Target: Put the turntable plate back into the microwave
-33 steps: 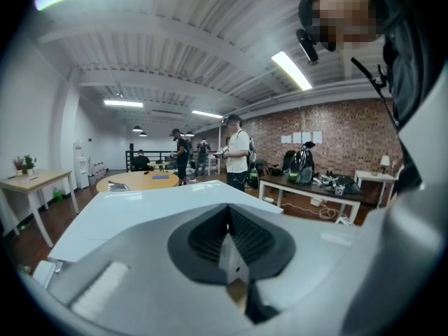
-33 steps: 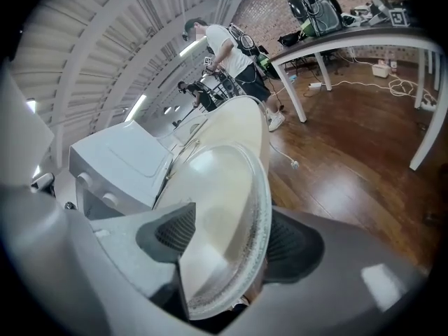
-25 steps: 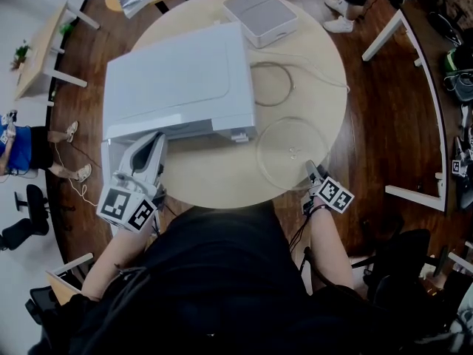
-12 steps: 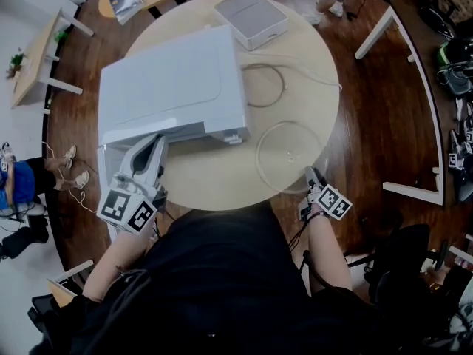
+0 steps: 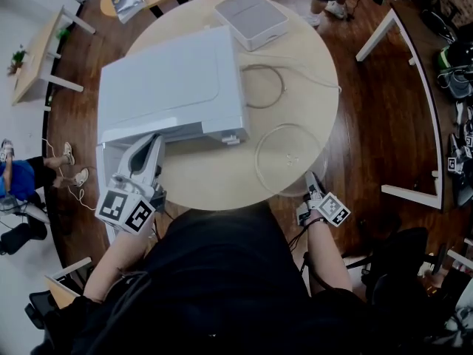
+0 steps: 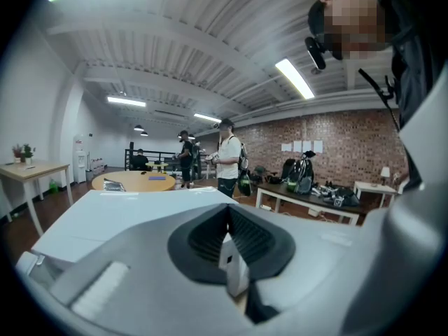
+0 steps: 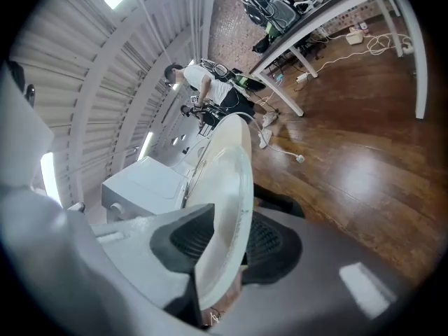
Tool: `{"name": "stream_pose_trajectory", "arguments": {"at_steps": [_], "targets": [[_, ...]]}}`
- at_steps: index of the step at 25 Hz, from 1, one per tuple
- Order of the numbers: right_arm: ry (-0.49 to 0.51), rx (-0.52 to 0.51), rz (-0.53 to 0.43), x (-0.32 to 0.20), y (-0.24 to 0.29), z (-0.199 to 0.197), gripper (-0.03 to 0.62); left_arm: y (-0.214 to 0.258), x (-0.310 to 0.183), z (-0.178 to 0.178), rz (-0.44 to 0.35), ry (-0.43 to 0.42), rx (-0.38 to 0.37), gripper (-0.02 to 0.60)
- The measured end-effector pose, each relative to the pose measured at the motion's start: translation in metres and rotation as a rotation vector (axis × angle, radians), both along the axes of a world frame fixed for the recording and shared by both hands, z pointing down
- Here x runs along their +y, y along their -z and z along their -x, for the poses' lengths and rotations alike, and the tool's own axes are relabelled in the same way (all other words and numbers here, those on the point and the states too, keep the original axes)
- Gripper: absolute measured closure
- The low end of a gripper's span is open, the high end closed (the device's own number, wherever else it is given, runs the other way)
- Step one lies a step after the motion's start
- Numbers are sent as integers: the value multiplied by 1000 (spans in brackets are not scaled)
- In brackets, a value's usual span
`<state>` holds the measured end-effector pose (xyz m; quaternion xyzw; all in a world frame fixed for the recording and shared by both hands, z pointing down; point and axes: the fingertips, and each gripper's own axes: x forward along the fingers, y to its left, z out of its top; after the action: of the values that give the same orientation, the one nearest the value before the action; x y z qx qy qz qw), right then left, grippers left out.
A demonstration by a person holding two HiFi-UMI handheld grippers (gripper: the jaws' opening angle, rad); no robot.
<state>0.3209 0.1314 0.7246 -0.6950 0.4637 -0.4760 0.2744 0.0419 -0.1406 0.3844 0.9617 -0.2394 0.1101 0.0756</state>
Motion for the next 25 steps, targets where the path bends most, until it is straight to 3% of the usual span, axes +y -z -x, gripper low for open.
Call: {"name": "stream_pose_trajectory", "arguments": {"at_steps": [8, 18, 25], "targets": [[-31, 4, -38, 2, 19, 3, 512, -5, -8, 13, 27, 11, 51, 575], [-212, -80, -125, 9, 33, 4, 549, -2, -22, 27, 40, -28, 81, 575], [-294, -99, -170, 10, 48, 1, 566, -5, -25, 57, 51, 5, 90, 575]]}}
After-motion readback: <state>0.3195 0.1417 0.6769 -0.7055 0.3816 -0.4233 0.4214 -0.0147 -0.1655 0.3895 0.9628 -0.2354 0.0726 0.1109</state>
